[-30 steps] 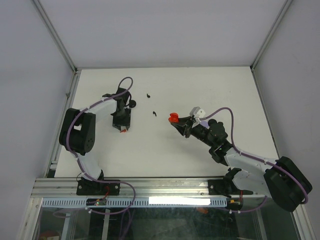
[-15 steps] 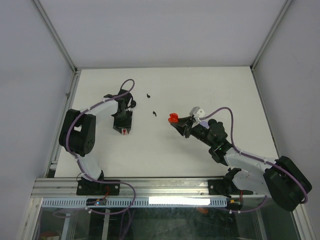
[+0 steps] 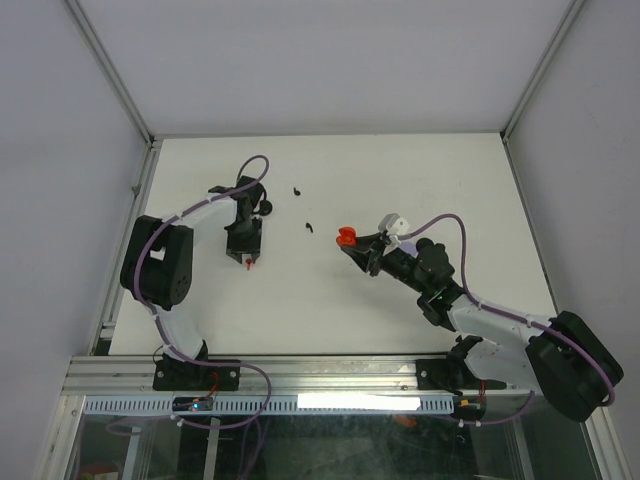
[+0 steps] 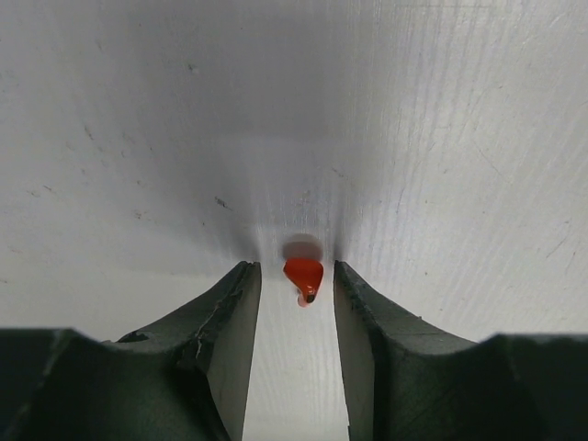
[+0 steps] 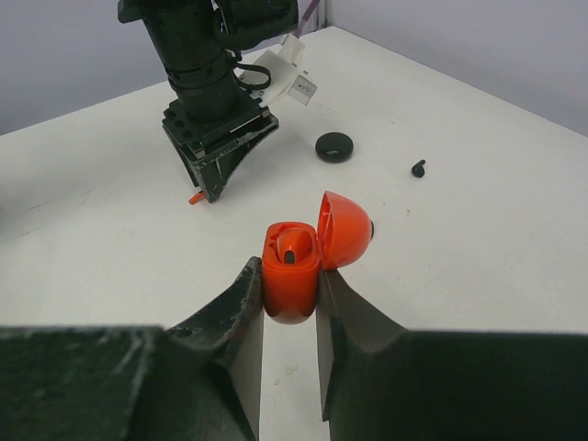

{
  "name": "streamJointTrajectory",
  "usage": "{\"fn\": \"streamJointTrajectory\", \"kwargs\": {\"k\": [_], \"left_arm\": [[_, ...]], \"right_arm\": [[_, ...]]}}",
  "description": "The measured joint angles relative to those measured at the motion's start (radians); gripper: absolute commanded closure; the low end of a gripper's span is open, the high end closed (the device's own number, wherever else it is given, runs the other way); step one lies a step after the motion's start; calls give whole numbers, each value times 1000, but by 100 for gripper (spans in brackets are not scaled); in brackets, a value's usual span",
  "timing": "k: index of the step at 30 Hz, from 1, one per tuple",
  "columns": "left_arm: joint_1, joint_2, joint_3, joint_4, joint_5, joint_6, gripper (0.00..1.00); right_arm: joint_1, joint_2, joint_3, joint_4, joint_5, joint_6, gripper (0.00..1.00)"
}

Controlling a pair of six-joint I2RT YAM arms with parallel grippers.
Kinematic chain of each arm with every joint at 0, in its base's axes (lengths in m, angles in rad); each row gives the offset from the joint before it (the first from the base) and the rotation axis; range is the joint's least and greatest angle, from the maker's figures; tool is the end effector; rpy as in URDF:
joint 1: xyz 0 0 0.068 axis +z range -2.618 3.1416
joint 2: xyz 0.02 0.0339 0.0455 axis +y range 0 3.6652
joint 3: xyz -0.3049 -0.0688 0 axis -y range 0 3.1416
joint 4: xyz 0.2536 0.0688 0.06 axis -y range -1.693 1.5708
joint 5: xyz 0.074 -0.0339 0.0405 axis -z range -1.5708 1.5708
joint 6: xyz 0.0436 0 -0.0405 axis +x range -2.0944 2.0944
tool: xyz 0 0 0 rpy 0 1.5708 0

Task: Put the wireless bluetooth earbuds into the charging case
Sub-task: Pick up the earbud from the center of the board.

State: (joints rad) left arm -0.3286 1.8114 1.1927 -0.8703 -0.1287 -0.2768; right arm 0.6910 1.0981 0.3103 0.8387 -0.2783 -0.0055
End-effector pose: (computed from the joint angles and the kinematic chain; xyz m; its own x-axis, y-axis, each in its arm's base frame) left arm 0.3270 -0.1056 0.1946 -0.9922 0.0520 -0.1135 0.0405 0.9941 0.1007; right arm 0.1606 0.1484 0.2534 0.0437 0.0293 -0.9986 -0.8240 0.5663 -0.0195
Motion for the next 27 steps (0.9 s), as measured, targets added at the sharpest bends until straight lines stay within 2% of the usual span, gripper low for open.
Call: {"fn": "streamJointTrajectory", "kwargs": {"k": [6,11,21,27], "left_arm": [[0,19,2,8,8,1,68],[0,24,3,13,31,1,81],[-3,-8,-19,33,42,-5,81],[-60,-119,-19,70,53,-55,79]], "right_arm": [[0,9,0,0,-7,0,100],[0,9,0,0,-19,1,100],[0,10,23,-6,-27,-3,100],[0,41,45,19,-42,-10,100]]}}
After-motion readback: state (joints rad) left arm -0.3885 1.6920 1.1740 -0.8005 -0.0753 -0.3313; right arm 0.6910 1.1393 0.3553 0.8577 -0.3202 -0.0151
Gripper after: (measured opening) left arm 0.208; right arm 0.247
